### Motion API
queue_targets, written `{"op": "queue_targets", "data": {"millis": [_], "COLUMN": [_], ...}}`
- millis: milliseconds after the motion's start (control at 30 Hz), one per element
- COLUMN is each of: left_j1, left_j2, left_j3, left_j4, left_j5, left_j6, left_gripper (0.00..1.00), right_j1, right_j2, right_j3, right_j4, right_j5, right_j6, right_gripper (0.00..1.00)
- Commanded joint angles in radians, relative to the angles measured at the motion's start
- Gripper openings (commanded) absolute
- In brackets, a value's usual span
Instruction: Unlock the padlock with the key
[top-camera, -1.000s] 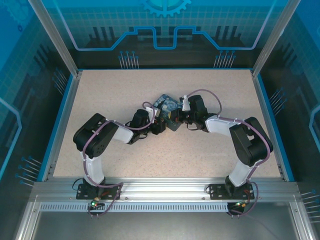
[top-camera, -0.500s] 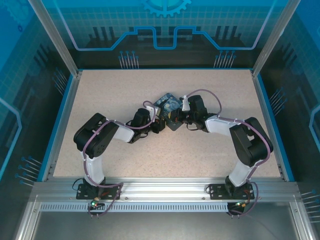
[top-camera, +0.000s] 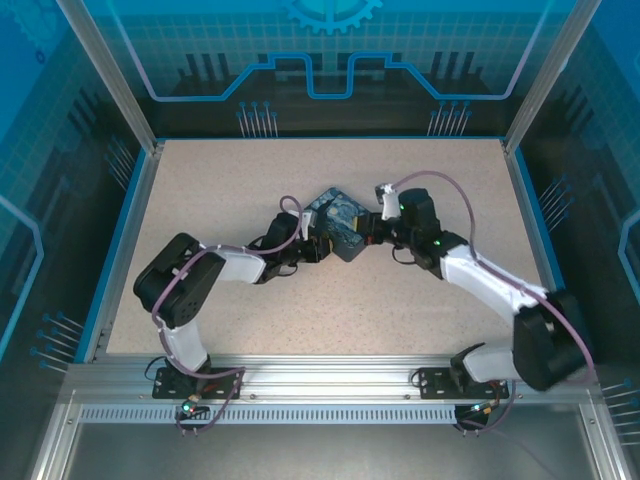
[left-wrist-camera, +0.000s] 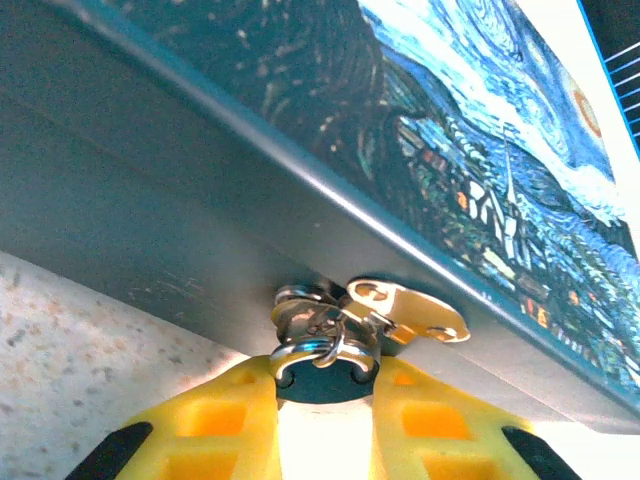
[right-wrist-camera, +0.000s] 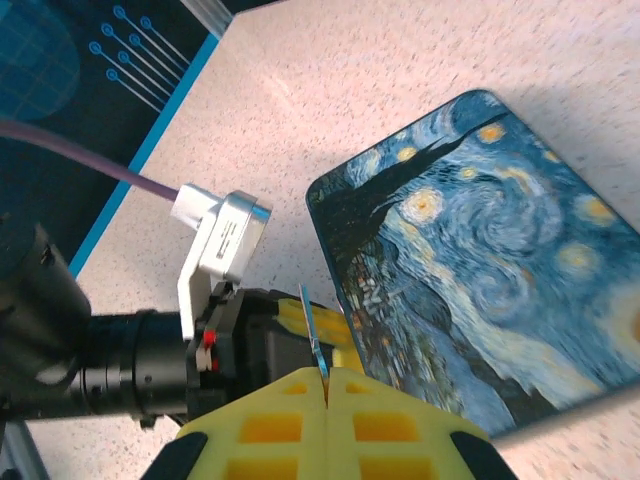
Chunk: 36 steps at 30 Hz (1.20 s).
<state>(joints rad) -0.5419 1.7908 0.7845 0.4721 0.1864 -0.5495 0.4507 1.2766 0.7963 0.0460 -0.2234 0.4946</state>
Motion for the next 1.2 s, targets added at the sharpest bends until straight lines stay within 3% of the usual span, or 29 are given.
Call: {"op": "queue_targets", "data": {"millis": [0,167,333,633,800,1167], "left_j1": [-0.022,-0.030,-0.035,-0.047,-0.057,-0.074], "left_j2": [-0.069,-0.110,-0.148,-0.180,-0.192,-0.194], "left_j3": [0.034,0.037,0.039,0.022,0.015,0.019], "left_j4": [-0.096,-0.157,-0.171,-0.105,-0.092,-0.078], "left_j5": [0.003,0.036,0.069,0.129,0.133,0.128], "left_j6": [-0.128,-0.271,-0.376,-0.503,-0.527,-0.546], "left_gripper": [0.10,0.09,0.08,0.04,0.04,0.03], "right_j1": [0.008,0.028,0.115,0.267,0.280,0.263], "right_j2": [-0.113,-0.259,-0.308,-0.159,-0.055,0.010], "right_j3": [-0.111,-0.296,-0.399,-0.376,-0.323,-0.298], "right_j4": [-0.149,-0.110,-0.020,0.145,0.193,0.286], "right_j5": [0.081,0.064,0.126,0.236,0.241,0.277], "right_j6": [-0.105,-0.109,-0.134,-0.269,-0.307,-0.308], "right_gripper": [0.00,0.00,0.00,0.00,0.00,0.00]}}
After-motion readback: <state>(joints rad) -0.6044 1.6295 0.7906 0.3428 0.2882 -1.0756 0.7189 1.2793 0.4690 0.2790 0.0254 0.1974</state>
